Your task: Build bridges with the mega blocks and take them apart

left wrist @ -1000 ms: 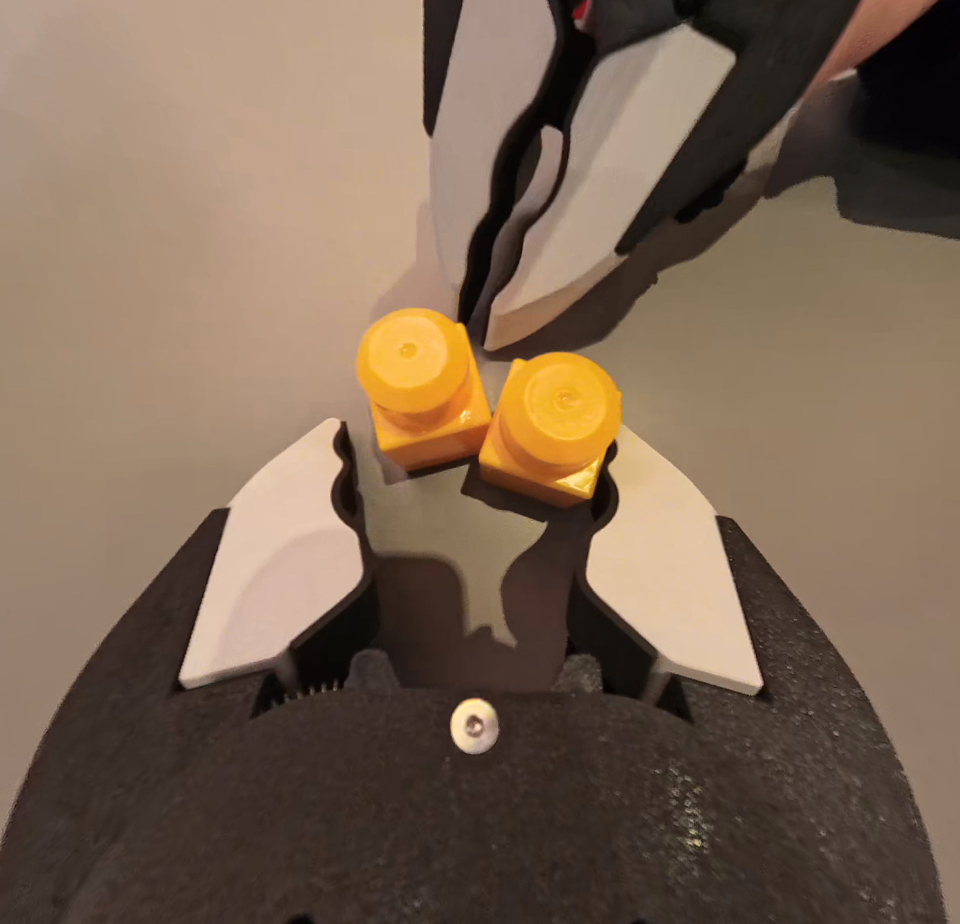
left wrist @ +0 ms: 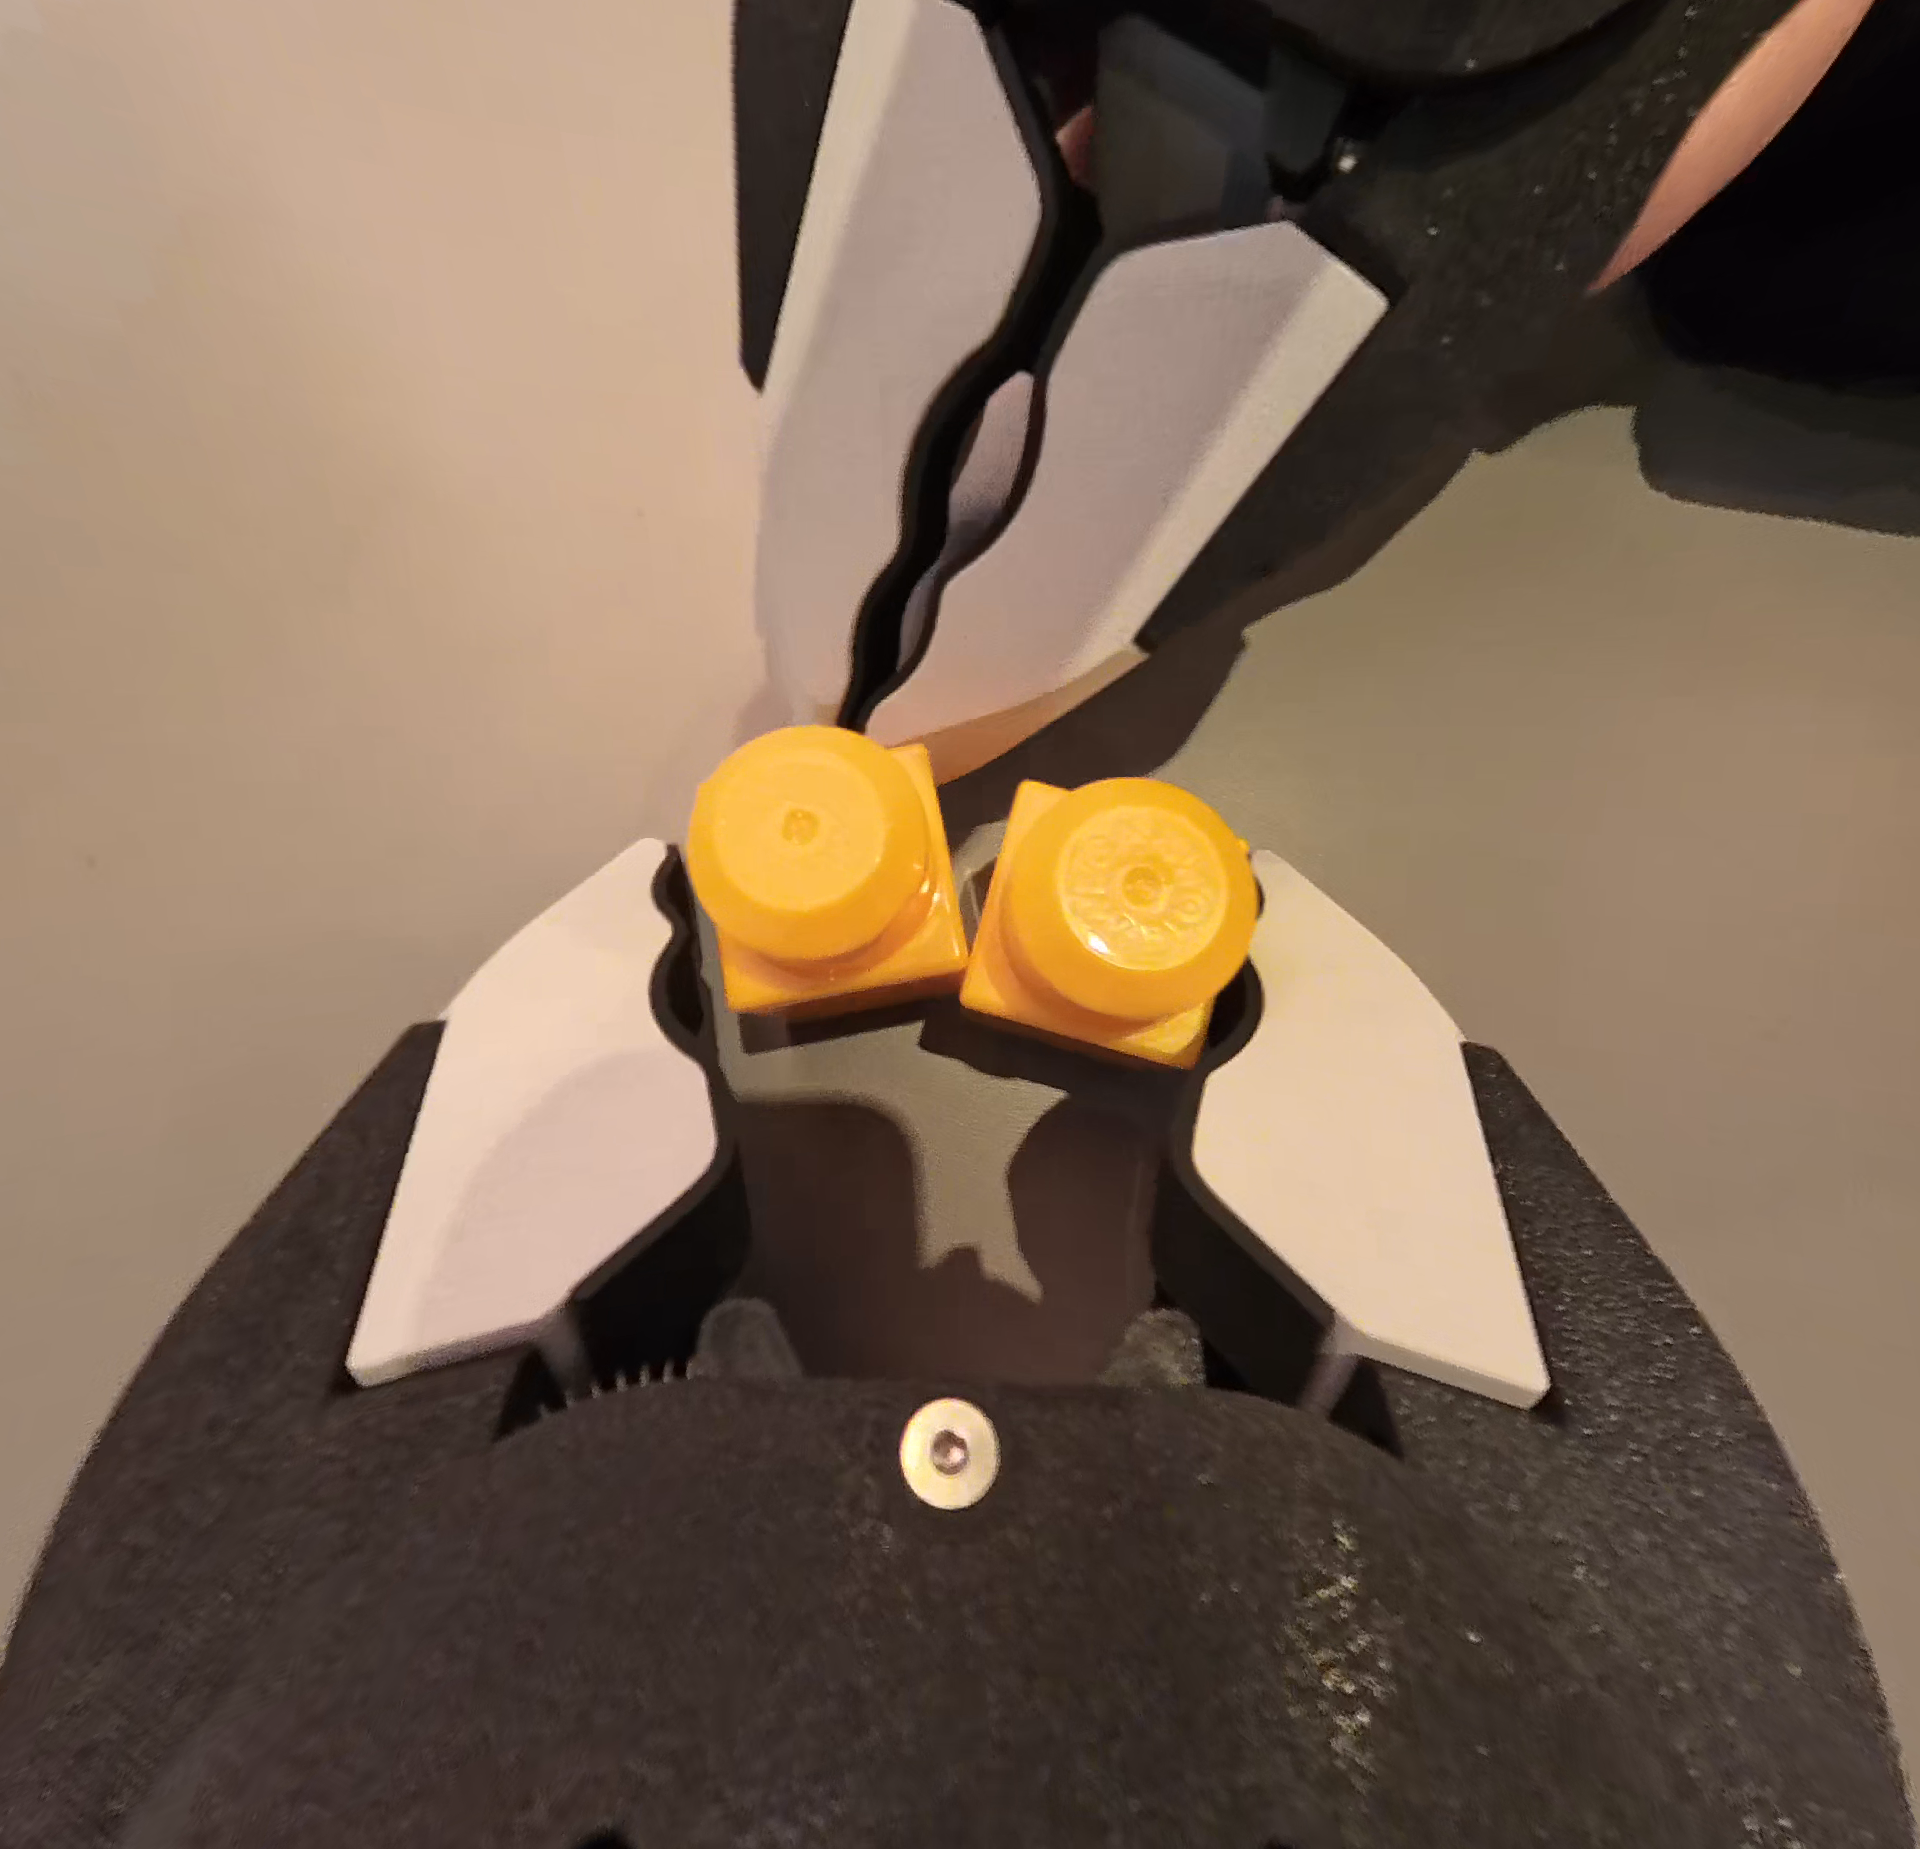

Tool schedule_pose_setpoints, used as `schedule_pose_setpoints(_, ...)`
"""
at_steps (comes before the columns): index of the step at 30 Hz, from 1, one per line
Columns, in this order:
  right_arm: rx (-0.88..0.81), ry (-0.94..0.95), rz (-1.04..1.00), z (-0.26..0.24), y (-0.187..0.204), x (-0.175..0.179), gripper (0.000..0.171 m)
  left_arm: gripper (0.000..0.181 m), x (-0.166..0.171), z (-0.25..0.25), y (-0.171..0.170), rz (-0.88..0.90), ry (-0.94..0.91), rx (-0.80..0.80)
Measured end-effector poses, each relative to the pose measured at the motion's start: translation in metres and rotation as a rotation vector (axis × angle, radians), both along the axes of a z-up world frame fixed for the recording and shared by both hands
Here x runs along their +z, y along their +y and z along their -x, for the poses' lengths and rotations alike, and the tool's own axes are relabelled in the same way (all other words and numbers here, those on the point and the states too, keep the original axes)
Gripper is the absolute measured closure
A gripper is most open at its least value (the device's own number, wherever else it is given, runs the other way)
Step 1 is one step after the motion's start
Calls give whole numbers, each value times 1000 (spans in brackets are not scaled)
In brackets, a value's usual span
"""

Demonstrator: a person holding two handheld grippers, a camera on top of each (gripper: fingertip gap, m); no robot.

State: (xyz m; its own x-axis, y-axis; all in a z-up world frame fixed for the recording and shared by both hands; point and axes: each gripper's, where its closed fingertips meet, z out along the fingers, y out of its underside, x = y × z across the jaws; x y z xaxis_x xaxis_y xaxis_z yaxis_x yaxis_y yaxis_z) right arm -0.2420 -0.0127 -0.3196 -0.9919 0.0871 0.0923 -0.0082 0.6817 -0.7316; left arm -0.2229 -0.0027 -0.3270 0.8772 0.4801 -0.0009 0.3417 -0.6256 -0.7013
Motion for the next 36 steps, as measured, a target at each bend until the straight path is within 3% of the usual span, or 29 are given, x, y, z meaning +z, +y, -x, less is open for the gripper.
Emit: schedule_pose_setpoints(36, 55, -137, 29, -27, 5, 4, 169, 90, 0, -2, -4, -8, -3, -11)
